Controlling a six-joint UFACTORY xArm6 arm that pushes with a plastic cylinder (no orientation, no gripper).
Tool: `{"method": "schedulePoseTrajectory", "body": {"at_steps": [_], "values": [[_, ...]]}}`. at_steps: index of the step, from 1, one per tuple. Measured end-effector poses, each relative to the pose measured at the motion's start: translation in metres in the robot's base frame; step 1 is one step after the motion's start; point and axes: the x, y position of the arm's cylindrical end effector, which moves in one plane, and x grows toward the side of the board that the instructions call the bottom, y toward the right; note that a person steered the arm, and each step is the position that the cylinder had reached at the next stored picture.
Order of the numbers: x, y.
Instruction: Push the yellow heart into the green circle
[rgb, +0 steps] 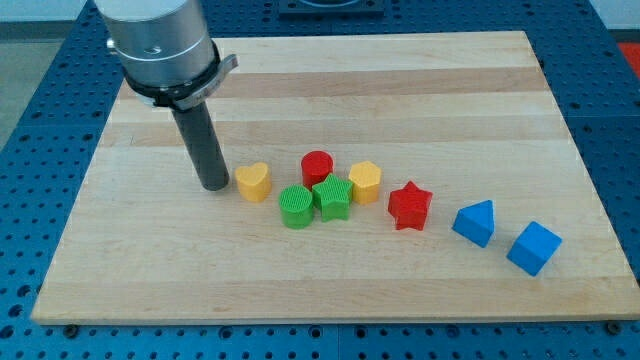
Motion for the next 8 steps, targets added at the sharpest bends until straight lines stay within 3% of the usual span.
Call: {"method": "schedulePoseTrajectory", "body": {"at_steps": [4, 5, 6, 7, 8], "values": [[0.008, 0.041], [0.042, 0.028], [0.126, 0.030], [0.153, 0.038], [0.153, 0.103]]}}
